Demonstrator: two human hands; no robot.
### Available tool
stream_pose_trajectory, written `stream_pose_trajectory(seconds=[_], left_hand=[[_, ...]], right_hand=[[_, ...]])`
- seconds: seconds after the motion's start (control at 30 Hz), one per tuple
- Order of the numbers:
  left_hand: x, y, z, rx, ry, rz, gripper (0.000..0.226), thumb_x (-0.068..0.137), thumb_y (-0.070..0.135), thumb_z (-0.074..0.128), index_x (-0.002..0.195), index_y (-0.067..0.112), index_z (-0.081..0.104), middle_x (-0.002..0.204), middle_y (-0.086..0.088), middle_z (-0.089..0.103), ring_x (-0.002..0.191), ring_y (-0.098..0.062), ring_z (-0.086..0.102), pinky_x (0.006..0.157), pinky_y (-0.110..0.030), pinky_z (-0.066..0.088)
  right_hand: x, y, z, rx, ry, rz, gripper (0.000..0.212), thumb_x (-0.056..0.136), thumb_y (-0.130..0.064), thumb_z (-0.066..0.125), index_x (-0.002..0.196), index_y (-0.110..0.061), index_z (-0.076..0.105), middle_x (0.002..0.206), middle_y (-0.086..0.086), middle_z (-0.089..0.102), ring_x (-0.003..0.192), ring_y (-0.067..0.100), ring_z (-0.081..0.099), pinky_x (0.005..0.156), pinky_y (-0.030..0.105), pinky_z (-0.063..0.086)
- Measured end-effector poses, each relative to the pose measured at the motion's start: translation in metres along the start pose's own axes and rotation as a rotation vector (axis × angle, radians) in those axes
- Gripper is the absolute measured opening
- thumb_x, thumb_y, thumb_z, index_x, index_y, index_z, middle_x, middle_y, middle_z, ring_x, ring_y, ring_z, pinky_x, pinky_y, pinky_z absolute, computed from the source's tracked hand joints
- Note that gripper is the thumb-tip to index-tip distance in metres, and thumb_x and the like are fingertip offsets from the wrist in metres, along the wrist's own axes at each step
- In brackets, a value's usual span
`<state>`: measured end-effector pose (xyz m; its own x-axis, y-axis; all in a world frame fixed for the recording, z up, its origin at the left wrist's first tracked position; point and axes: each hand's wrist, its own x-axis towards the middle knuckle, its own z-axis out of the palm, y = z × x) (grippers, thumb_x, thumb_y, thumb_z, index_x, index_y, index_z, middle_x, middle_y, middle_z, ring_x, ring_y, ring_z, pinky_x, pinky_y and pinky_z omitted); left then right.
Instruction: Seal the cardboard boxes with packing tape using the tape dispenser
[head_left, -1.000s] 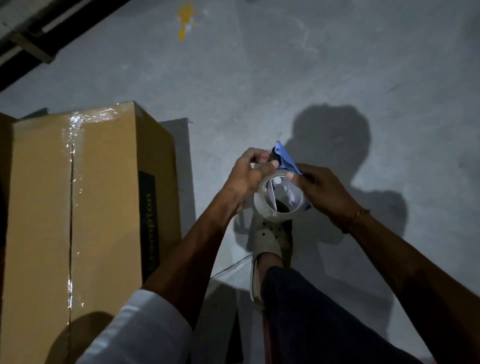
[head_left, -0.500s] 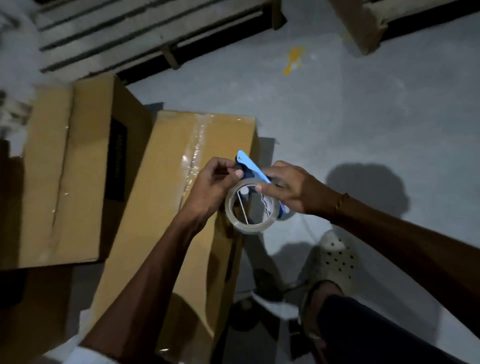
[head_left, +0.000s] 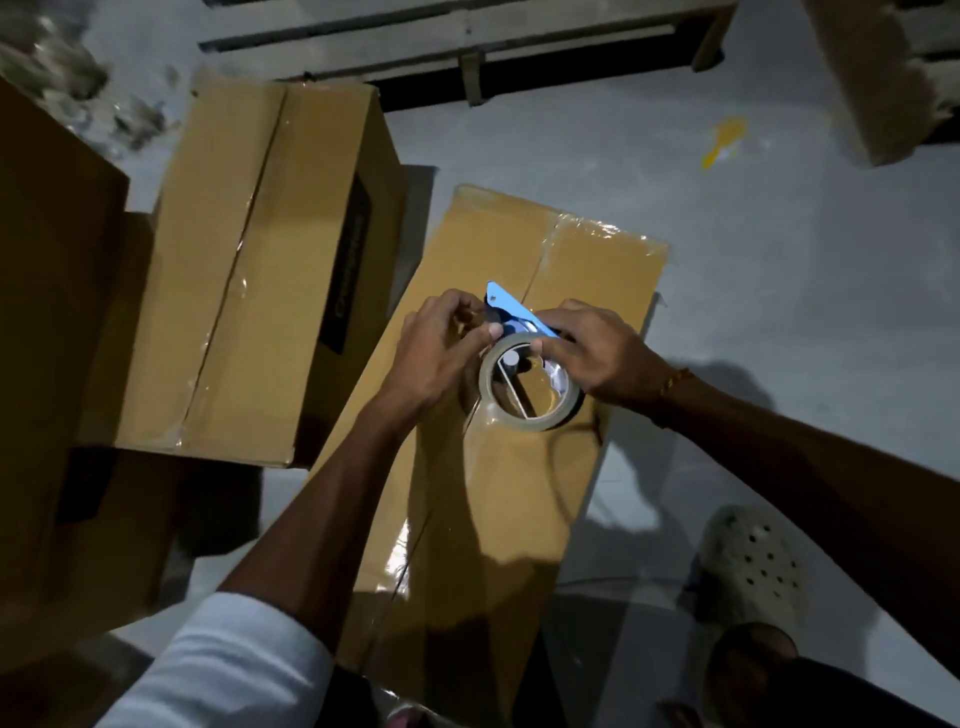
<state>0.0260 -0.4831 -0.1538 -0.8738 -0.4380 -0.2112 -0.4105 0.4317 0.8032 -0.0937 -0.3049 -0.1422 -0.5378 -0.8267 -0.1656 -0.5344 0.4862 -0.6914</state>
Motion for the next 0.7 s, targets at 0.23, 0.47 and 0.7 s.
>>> stream_pose_trajectory(seconds=[0.23, 0.47, 0.7], left_hand=[[0.015, -0.016, 0.01, -0.005, 0.131, -0.006, 0.048, 0.104, 0.056, 0.031, 0.096, 0.02, 0.062, 0.096, 0.0, 0.062, 0.093, -0.018, 0.059, 0.083, -0.046, 0.051], [0.009, 0.018, -0.019, 0.18, 0.091, -0.191, 0.035, 0.103, 0.038, 0.046, 0.097, 0.01, 0.067, 0.093, -0.008, 0.069, 0.087, -0.026, 0.065, 0.073, -0.038, 0.051], [-0.027, 0.119, -0.098, 0.43, -0.074, -0.216, 0.006, 0.095, 0.02, 0.059, 0.099, 0.019, 0.063, 0.104, -0.009, 0.067, 0.096, -0.035, 0.064, 0.072, -0.037, 0.046]], right_hand=[[0.008, 0.015, 0.017, 0.084, 0.081, 0.054, 0.021, 0.098, -0.023, 0.055, 0.112, -0.019, 0.07, 0.085, 0.004, 0.055, 0.08, 0.017, 0.052, 0.071, 0.035, 0.039], [0.006, -0.021, -0.004, 0.043, 0.047, 0.185, 0.036, 0.091, -0.022, 0.06, 0.125, -0.009, 0.061, 0.105, 0.014, 0.063, 0.1, 0.031, 0.059, 0.087, 0.045, 0.048], [0.014, -0.121, -0.084, 0.148, 0.067, 0.37, 0.032, 0.092, -0.013, 0.063, 0.124, -0.012, 0.063, 0.117, 0.015, 0.063, 0.106, 0.033, 0.061, 0.092, 0.044, 0.05]])
